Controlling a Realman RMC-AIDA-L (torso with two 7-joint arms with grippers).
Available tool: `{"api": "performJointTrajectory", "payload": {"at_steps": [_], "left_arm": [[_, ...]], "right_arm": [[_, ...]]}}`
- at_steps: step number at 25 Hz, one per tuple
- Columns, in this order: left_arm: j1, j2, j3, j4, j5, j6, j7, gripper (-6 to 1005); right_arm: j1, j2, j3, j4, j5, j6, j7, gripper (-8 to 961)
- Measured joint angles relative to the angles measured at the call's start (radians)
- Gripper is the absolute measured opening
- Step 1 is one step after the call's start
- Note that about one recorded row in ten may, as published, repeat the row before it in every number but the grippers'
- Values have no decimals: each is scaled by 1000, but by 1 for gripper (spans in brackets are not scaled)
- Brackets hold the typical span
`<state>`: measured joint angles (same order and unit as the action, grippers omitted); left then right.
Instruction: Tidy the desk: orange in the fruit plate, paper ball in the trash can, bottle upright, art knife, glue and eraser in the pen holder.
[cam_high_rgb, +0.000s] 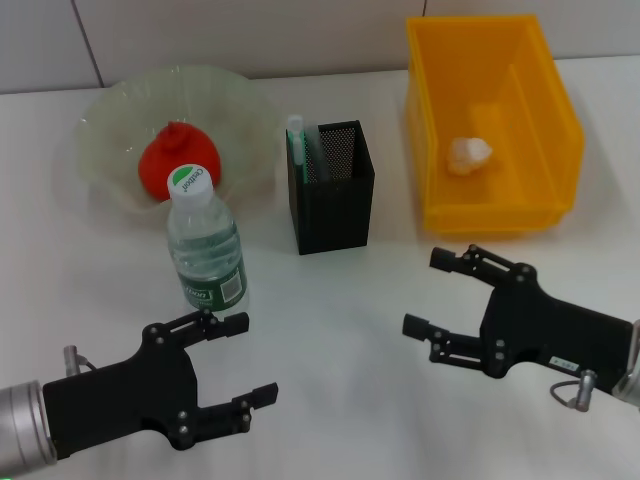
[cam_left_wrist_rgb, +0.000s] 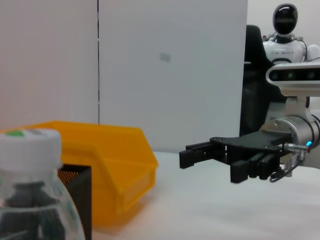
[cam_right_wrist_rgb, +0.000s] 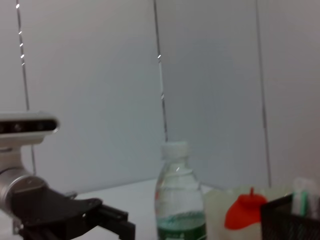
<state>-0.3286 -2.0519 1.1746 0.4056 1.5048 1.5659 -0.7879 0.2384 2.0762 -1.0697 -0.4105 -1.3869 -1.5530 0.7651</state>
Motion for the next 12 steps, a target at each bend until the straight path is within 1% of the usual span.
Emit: {"api": "performJointTrajectory", "payload": {"at_steps": [4,12], "left_arm": [[2,3,13,4,0,-2,-13,782],[1,5,18,3,0,1,-14,782]], "right_arm": [[20,3,-7,22,-13,7,2,837],[24,4,-7,34,-17,8,3,837]]}}
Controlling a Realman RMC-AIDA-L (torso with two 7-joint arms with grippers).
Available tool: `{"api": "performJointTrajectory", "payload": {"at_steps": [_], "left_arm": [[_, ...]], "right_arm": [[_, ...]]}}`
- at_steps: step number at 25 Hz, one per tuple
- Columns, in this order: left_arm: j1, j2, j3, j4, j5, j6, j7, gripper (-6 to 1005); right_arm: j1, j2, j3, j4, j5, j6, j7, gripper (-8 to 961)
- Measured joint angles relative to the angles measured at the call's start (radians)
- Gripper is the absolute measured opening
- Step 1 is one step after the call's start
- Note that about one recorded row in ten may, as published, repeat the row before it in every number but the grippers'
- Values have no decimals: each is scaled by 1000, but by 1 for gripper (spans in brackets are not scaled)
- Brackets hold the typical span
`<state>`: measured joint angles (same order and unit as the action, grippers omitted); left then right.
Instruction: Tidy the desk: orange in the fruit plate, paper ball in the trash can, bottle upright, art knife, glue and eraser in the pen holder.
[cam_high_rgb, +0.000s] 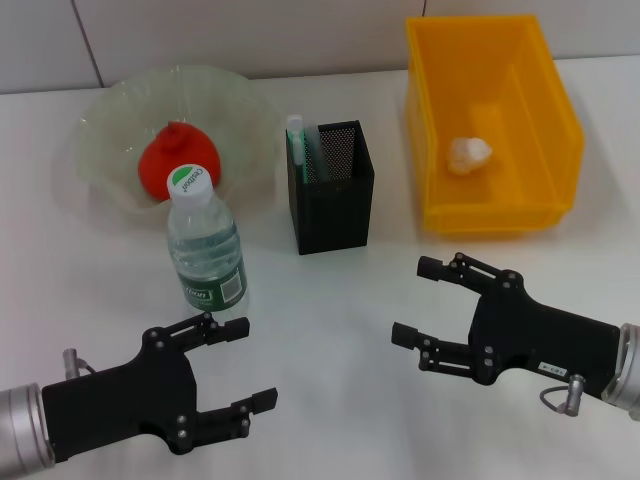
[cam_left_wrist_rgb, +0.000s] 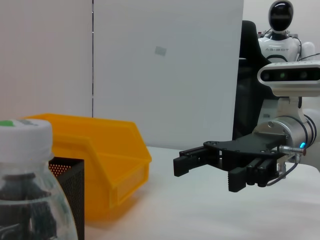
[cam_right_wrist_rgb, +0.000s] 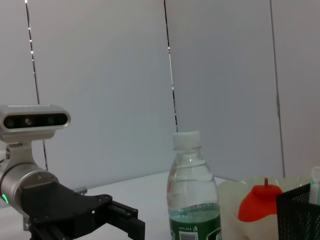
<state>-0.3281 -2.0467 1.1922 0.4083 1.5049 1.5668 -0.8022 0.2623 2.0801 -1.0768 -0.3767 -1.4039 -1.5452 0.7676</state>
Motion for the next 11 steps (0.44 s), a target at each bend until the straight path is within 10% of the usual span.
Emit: {"api": "performJointTrajectory", "payload": {"at_steps": [11], "left_arm": [[0,2,1,4,0,2,-11,782]], "right_arm": [[2,0,0,8,-14,1,1,837]]}}
